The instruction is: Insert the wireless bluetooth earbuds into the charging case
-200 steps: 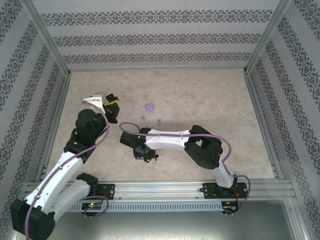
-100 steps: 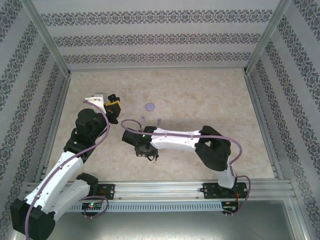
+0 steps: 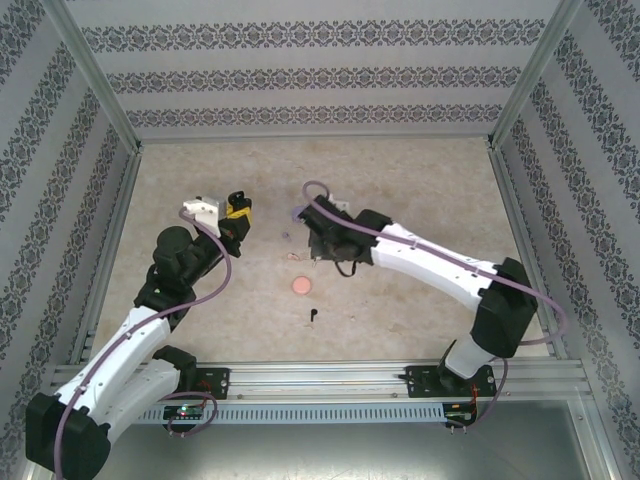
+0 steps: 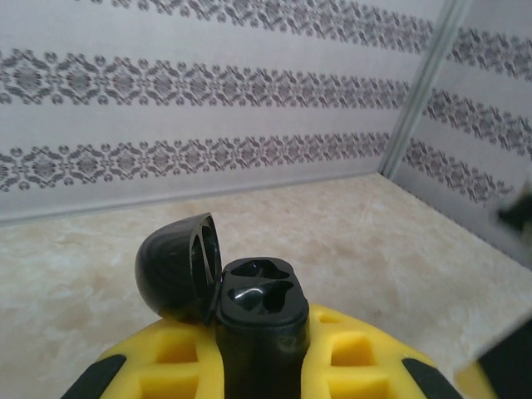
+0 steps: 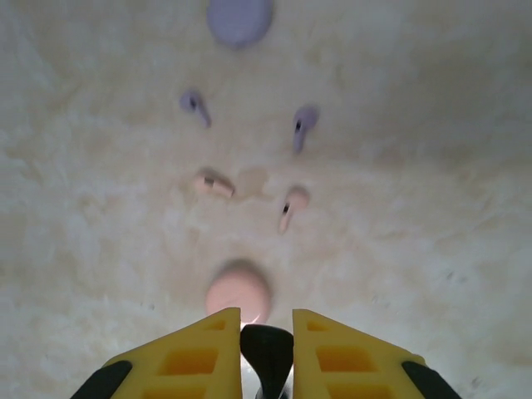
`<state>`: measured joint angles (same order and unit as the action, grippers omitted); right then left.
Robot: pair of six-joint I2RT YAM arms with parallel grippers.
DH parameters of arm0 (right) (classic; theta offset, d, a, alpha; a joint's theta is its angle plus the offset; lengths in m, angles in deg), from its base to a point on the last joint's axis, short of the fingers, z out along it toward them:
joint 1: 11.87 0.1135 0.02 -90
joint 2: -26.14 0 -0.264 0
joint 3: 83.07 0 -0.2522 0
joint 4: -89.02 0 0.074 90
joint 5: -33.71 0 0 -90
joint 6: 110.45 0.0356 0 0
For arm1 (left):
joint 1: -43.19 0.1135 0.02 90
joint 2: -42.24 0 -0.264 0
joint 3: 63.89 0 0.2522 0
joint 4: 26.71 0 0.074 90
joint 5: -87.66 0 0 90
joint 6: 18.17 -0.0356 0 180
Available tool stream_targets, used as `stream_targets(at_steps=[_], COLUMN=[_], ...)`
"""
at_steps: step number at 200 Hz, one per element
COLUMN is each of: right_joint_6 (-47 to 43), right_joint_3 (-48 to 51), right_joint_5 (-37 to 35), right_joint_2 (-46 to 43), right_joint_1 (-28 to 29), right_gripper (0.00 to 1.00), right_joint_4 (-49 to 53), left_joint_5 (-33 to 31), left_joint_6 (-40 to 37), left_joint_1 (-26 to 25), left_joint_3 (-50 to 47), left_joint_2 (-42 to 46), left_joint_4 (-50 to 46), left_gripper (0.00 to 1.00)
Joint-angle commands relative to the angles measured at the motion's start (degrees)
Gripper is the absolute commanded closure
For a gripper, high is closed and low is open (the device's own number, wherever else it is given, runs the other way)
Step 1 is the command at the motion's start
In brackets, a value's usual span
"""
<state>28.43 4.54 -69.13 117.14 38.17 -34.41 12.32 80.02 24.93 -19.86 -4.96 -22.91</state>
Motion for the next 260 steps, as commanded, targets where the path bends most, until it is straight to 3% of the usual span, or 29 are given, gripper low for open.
stream_targets(at_steps=[1,32,90,179,260], right_joint_6=[-9.1,-16.2,-24.1,-26.8,-25.0], right_joint_3=[-1.5,-3.8,-5.8,-2.2,-1.7], right_joint_5=[-0.7,3.7,9.6,12.5,11.0], right_joint_2=[-2.8,-5.0,-8.3,-16.4,-16.5], right_joint_1=[-3.5,-8.5,-12.7,-12.3,-9.0], right_gripper=[0.82,0.82,0.81,0.80,0.80], right_joint_4=[-1.6,-6.3,-13.0,-17.7,-18.4], left_joint_5=[6.4,12.1,11.5,13.1,15.2], left_joint_6=[-5.0,-8.1,-14.7,-18.7,-19.2], left_joint_1=[-0.1,-2.3,-7.8,-12.3,-14.3], left_joint_3=[-0.8,-2.2,-0.1,9.1,11.9], left_joint_2=[-1.4,-6.0,-16.7,-33.6,-37.6], left_joint_4=[9.1,17.0,27.8,43.2,48.1], left_gripper=[1.00,1.00,1.00,1.00,1.00])
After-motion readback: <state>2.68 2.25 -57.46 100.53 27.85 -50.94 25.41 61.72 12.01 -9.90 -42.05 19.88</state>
